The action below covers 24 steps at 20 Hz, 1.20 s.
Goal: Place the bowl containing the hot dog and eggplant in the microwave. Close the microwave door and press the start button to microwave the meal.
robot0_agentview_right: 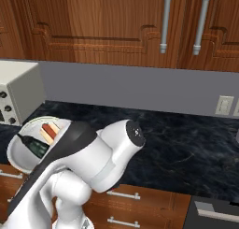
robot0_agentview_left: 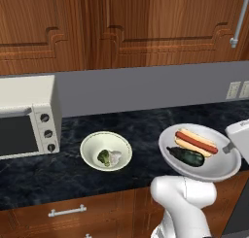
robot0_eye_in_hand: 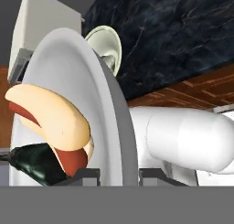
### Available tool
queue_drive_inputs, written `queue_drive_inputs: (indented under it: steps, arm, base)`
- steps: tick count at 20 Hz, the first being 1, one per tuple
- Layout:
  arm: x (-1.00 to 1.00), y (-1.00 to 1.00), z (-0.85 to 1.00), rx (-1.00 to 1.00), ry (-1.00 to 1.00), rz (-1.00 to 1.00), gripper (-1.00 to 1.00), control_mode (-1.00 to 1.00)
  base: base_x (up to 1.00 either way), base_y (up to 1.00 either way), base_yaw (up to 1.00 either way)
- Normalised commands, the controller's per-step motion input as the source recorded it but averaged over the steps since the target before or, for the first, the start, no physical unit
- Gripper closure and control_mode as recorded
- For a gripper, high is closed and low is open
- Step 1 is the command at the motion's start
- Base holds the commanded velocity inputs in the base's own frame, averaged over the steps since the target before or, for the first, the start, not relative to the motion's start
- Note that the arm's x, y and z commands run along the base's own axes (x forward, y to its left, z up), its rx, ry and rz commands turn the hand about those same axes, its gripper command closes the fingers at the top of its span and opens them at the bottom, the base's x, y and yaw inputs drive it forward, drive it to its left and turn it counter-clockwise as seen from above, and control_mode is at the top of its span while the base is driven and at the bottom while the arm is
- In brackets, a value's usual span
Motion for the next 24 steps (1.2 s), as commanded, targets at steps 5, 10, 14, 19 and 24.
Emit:
queue_drive_inputs:
  steps: [5,10,14,19,24]
  arm:
    - [0.5,-0.04,0.03,0.01,0.01,-0.01,1.0,-1.0]
    - [0.03,0.0,0.0,0.0,0.0,0.0,1.0,1.0]
    - [0.0,0.0,0.0,0.0,0.0,0.0,1.0,1.0]
    - [0.0,0.0,0.0,0.0,0.0,0.0,1.0,1.0]
    - [0.0,0.0,0.0,0.0,0.0,0.0,1.0,1.0]
  base:
    - [0.0,0.0,0.0]
    - [-0.05,0.0,0.01]
    - [-0.54,0.02,0.23]
    - [-0.67,0.0,0.41]
    - [-0.08,0.27,0.65]
